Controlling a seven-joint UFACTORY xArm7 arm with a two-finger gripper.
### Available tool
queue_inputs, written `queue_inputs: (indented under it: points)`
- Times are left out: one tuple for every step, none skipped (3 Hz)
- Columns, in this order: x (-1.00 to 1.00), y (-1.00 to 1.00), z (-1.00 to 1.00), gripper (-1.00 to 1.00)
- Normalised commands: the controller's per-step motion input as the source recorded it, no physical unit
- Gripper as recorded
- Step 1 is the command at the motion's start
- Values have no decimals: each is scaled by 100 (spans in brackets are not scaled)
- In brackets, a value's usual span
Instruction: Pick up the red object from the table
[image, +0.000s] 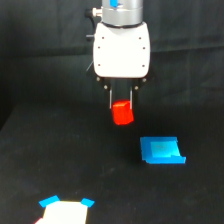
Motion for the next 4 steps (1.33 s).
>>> queue_inputs:
  points:
    - [-23, -86, 38, -100]
    - [-35, -100, 70, -86]
    - [-30, -100, 62, -75]
    - [-58, -69, 48, -100]
